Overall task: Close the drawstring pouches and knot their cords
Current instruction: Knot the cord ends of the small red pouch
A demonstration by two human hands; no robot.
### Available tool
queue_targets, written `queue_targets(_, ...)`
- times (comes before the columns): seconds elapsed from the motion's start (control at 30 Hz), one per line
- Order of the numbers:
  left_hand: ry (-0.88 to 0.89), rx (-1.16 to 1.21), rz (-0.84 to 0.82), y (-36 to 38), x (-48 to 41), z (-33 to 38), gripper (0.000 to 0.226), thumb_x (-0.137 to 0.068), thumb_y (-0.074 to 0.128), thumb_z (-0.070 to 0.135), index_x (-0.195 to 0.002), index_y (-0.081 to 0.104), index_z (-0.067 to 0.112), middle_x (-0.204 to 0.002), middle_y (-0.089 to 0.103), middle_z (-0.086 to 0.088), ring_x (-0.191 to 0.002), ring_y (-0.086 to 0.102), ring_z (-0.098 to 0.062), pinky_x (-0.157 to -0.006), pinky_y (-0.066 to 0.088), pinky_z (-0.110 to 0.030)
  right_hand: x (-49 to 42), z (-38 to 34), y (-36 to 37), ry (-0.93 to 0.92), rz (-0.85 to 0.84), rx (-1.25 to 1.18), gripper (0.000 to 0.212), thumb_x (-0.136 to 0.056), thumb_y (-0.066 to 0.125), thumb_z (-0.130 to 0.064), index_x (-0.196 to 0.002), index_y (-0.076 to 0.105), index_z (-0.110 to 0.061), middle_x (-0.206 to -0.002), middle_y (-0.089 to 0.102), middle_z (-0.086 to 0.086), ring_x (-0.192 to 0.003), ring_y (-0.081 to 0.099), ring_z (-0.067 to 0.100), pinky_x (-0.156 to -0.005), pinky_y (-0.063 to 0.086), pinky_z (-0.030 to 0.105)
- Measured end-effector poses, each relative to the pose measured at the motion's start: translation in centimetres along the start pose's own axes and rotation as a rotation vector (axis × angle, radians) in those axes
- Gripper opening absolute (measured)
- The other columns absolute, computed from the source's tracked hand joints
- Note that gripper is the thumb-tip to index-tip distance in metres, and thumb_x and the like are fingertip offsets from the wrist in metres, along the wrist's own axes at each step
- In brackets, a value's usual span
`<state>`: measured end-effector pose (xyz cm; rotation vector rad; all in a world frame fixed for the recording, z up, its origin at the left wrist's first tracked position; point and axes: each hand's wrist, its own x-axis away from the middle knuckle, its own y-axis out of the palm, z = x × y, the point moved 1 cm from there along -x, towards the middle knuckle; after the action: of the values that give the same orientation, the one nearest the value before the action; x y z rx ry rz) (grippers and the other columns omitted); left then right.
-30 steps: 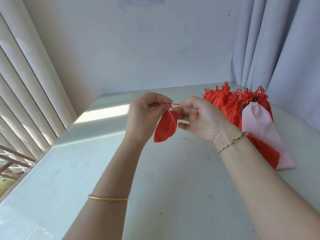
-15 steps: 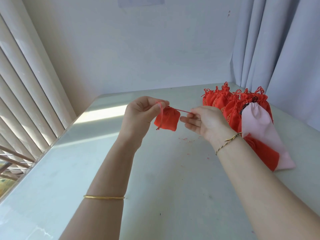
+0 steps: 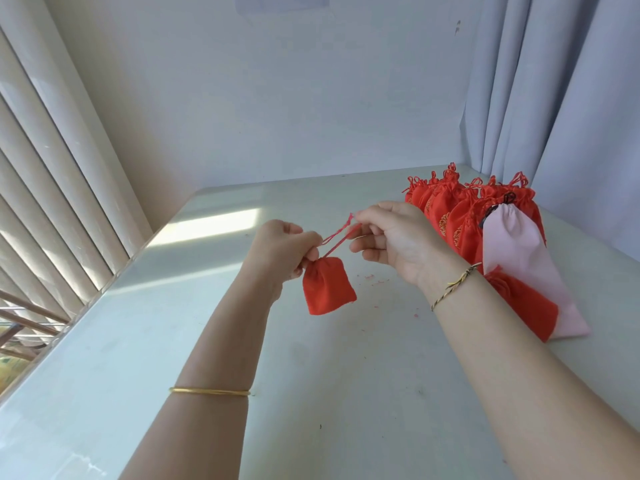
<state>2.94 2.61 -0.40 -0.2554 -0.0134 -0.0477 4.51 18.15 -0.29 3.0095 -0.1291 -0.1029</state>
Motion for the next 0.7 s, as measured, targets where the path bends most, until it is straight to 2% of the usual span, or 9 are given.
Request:
queue_targets(0.07,-0.062,-0.045,-0.027,-0.1,-0.1,-0.3,0.026,-0.08,0.057,0.002,-0.058,0.049,0.011,-0.047,0.05,0.0,-0.035,0.037,-0.009,-0.045,0.034,-0.02,0.0,0.1,0.1,0.001,-0.037,0.009,0.038,-0.087,0.056,-0.01,-0.054,0.037,-0.016,-0.064,0.066,0.006,-0.045,0.059,0.013,-0.046,0.041,0.02)
queue_targets(0.17,-0.067,-0.031,-0.13,-0.3,0.0,-0.5,0.017,-0.086,0.062,0.009,-0.07,0.058,0.012,-0.049,0.054,0.003,-0.039,0.044,-0.007,-0.05,0.037,-0.021,0.1,0.0,0.1,-0.015,-0.027,0.024,0.035,-0.088,0.057,-0.017,-0.057,0.042,-0.016,-0.067,0.067,0.006,-0.046,0.06,0.013,-0.047,0.043,0.021)
queue_targets(0.33,0.02,0.036,-0.326,-0.2,0.4,-0.1,0.016,-0.09,0.061,0.02,-0.082,0.068,0.008,-0.052,0.057,0.005,-0.058,0.053,-0.011,-0.072,0.046,-0.026,0.1,-0.3,-0.1,-0.075,0.075,0.12,0.03,-0.089,0.06,-0.026,-0.062,0.054,-0.015,-0.067,0.061,0.001,-0.043,0.058,0.008,-0.046,0.041,0.018)
queue_targets(0.47,0.076,0.044,-0.43,0.3,0.9,0.3,0.015,-0.089,0.06,0.018,-0.084,0.067,0.006,-0.053,0.057,0.003,-0.055,0.053,-0.01,-0.065,0.049,-0.02,0.2,-0.3,0.2,-0.043,0.049,0.105,0.028,-0.089,0.059,-0.032,-0.066,0.063,-0.014,-0.065,0.056,-0.001,-0.041,0.051,0.006,-0.045,0.04,0.016)
queue_targets(0.6,0.134,0.069,-0.401,0.3,0.9,0.5,0.017,-0.09,0.058,0.013,-0.075,0.064,0.008,-0.053,0.056,0.001,-0.056,0.049,-0.013,-0.064,0.043,-0.024,-0.2,0.0,0.5,0.155,-0.059,0.051,0.044,-0.093,0.041,-0.049,-0.081,0.064,-0.014,-0.061,0.059,-0.001,-0.045,0.05,0.01,-0.046,0.039,0.021)
queue_targets(0.63,0.146,0.081,-0.386,0.2,0.8,0.5,0.018,-0.091,0.057,0.012,-0.075,0.063,0.007,-0.053,0.056,0.001,-0.056,0.049,-0.012,-0.063,0.043,-0.024,-0.2,0.1,0.5,0.205,-0.099,0.039,0.042,-0.094,0.038,-0.047,-0.086,0.061,-0.014,-0.062,0.06,0.0,-0.046,0.05,0.012,-0.045,0.038,0.022)
queue_targets(0.7,0.162,0.095,-0.359,0.0,0.7,0.4,0.017,-0.091,0.056,0.012,-0.077,0.06,0.003,-0.052,0.056,0.002,-0.054,0.049,-0.011,-0.062,0.043,-0.023,-0.2,0.1,0.6,0.245,-0.175,0.019,0.025,-0.092,0.039,-0.031,-0.095,0.055,-0.012,-0.066,0.062,0.003,-0.047,0.049,0.013,-0.043,0.035,0.02)
